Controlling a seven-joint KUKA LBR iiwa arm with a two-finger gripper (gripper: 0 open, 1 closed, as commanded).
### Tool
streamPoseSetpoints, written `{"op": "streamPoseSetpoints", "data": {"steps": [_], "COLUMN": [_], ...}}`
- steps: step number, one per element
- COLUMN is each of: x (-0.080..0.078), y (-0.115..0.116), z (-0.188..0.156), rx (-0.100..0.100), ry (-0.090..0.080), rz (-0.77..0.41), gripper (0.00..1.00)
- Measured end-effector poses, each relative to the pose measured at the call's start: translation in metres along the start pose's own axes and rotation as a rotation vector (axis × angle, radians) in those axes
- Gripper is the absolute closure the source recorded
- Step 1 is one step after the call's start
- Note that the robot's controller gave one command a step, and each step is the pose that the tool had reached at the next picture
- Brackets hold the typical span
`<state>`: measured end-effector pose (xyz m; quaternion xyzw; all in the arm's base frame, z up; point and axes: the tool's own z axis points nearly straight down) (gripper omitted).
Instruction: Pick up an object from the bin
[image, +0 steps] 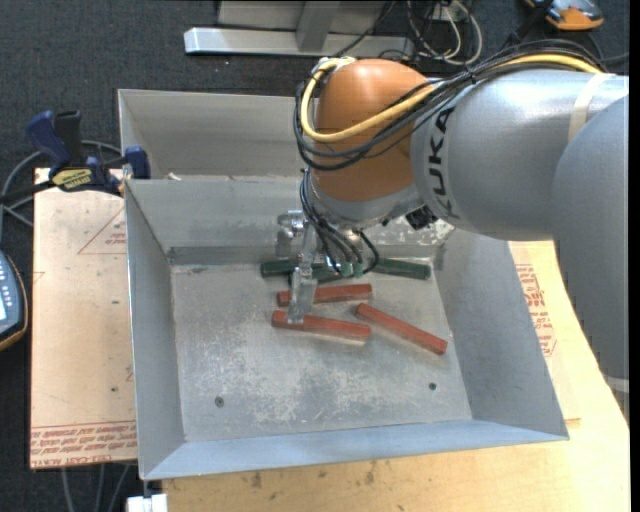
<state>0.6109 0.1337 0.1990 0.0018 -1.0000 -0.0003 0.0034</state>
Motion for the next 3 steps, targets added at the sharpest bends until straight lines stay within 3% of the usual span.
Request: {"op": "streamPoseSetpoints", "data": {"steps": [1, 2, 3], "x": [-0.019, -0.023, 0.000], "y": [-0.068, -0.065, -0.073], "z": [0.129, 0.121, -0.012], "rx": [0.001, -0.002, 0.002], "ry": [-0.005, -0.018, -0.017], "rz": [-0.082, -0.085, -0.307], "gripper": [0.00, 1.00, 1.00]}}
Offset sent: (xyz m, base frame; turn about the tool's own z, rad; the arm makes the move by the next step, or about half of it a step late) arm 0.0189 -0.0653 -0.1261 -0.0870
